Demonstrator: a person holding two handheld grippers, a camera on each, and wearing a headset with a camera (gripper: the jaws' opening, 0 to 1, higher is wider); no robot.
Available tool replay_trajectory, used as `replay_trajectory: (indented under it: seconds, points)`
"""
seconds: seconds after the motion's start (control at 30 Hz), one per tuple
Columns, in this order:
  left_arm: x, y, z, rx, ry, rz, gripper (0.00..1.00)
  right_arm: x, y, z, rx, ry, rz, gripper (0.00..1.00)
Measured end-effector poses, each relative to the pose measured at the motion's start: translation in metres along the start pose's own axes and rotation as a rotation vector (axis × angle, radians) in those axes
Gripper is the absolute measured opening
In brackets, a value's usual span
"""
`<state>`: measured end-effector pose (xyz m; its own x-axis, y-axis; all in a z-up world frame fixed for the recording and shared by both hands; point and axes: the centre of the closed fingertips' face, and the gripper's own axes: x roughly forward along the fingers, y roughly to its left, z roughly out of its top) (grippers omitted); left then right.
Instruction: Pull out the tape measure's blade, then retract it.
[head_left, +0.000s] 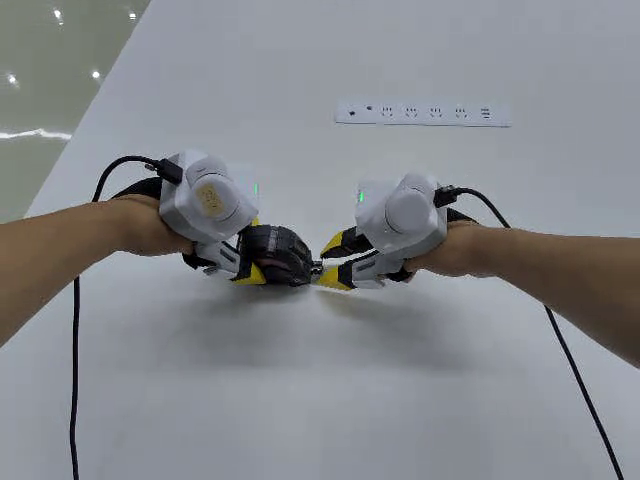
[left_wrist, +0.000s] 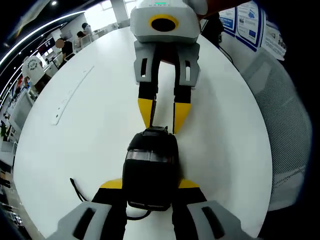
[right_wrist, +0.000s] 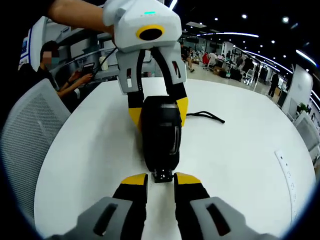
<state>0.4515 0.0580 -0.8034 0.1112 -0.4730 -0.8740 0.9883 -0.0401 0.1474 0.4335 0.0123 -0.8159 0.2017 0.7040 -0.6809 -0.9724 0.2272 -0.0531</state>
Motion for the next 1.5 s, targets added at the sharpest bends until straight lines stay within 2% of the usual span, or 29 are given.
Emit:
replay_trajectory:
  seconds: [0.2, 0.33, 0.57, 0.7, 0.77, 1.5]
  points:
    - [-0.0003, 0.0000, 0.0004, -0.005, -0.013, -0.008, 0.31, 0.0041, -0.0046, -0.0030, -0.006, 0.017, -0.012, 0.16]
    - [-0.0005, -0.0003, 0.0003, 0.002, -0.019, -0.014, 0.31, 0.0079, -0.0027, -0.0066, -0.005, 0.030, 0.003, 0.15]
    - [-0.0006, -0.0002, 0.0003, 0.002, -0.020, -0.014, 0.31, 0.0078, -0.0032, -0.0057, 0.005, 0.017, 0.006, 0.13]
    - [-0.0029, 0.0019, -0.0018, -0.037, -0.045, 0.000, 0.31, 0.0042, -0.0062, -0.0018, -0.035, 0.006, 0.001, 0.12]
    - [-0.0023, 0.0019, -0.0016, -0.041, -0.046, 0.001, 0.31, 0.0046, -0.0073, -0.0018, -0.056, 0.012, 0.000, 0.12]
    - [-0.0023, 0.0016, -0.0009, -0.055, -0.054, 0.000, 0.31, 0.0021, -0.0084, -0.0042, -0.079, 0.018, 0.007, 0.11]
